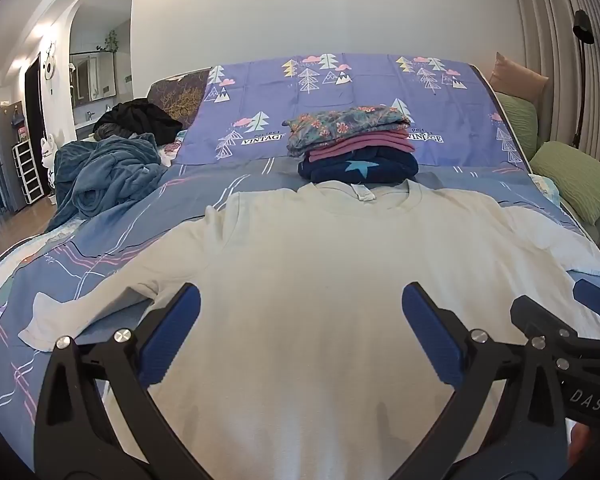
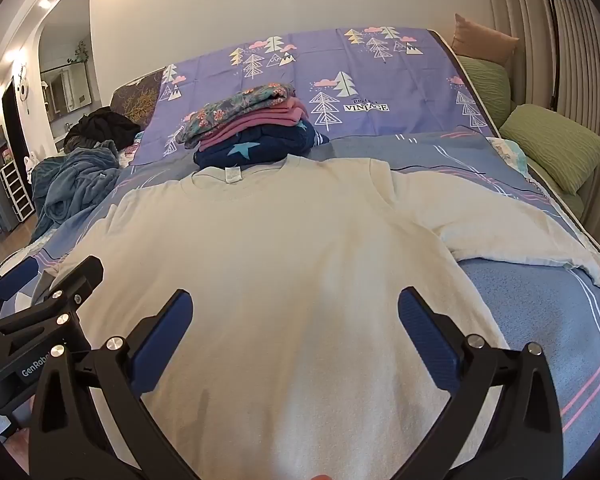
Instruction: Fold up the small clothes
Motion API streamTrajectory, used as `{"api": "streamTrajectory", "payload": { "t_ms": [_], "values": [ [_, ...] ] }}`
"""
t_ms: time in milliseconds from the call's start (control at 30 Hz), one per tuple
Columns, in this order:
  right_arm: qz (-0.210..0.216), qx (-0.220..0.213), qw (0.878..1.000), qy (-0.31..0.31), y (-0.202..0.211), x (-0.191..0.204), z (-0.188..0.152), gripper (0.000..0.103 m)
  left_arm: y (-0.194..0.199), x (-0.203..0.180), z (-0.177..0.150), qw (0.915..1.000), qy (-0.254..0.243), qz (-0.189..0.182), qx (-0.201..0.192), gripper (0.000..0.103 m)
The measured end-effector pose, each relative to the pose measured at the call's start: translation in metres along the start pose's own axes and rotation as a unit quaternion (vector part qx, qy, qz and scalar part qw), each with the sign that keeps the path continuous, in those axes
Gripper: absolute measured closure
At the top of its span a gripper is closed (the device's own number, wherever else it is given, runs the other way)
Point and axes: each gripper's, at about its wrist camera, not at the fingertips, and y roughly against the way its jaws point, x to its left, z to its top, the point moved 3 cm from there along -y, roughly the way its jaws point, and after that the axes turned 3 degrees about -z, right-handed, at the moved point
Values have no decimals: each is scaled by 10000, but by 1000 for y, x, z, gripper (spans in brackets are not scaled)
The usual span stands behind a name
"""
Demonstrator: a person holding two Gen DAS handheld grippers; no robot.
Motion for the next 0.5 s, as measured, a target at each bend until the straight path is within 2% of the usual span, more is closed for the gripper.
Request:
{"api": "streamTrajectory", "payload": {
  "t_ms": [500],
  "values": [
    [3, 2, 10000, -8, 0, 0, 0, 1, -2, 2, -3, 10000, 69, -30, 36, 2]
  ]
}}
